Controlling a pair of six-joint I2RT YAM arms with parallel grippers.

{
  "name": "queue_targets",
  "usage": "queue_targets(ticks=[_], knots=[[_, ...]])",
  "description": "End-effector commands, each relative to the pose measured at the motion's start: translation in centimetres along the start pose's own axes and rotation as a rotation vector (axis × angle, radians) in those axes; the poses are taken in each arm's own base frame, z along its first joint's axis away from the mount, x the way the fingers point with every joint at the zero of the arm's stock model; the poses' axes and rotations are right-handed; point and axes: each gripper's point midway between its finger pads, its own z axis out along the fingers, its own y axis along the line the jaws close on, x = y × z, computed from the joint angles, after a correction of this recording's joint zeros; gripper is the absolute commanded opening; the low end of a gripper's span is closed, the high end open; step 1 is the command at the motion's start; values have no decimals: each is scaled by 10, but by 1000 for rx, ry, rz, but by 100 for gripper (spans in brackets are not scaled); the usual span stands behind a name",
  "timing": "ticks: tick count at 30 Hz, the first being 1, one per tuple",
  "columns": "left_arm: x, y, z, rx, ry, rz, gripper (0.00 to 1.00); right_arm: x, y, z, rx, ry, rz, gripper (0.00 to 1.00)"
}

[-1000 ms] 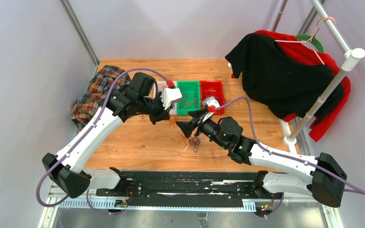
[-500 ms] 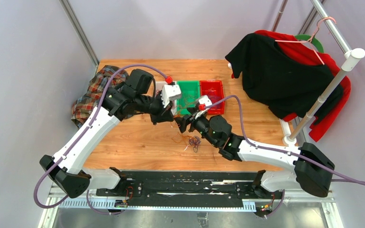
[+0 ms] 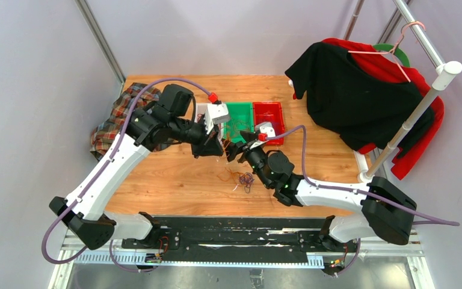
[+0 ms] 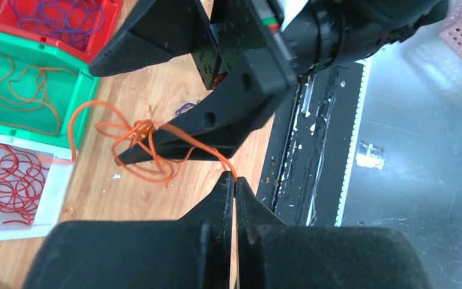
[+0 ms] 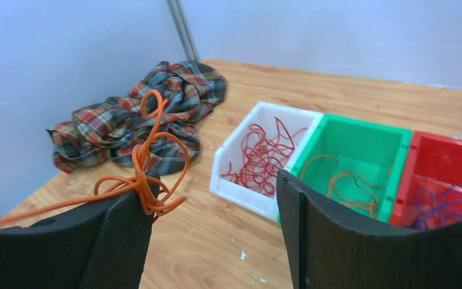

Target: Untangle the cables

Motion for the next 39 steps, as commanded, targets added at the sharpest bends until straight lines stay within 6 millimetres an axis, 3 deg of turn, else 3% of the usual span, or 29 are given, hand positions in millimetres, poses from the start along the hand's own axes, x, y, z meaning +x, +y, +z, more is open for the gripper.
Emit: queue_targets(ticks=[1, 6, 22, 31, 36, 39], knots=[[-20, -22, -17, 47, -37, 16, 1, 13, -34, -13, 159, -22, 23, 70], [-35, -27, -38, -7, -70, 47, 1, 37, -66, -29, 230, 43, 90, 64], [-97, -13, -89, -229, -190, 216, 0, 69, -102, -68, 316, 129, 36, 51], [-157, 33, -136, -553, -255, 365, 0, 90, -122, -96, 364, 169, 51, 56], [-182, 48, -136, -600, -304, 407, 0, 88, -123, -101, 351, 174, 39, 58], [-188, 60, -123, -594, -297, 410, 0, 81, -121, -99, 339, 165, 32, 59]])
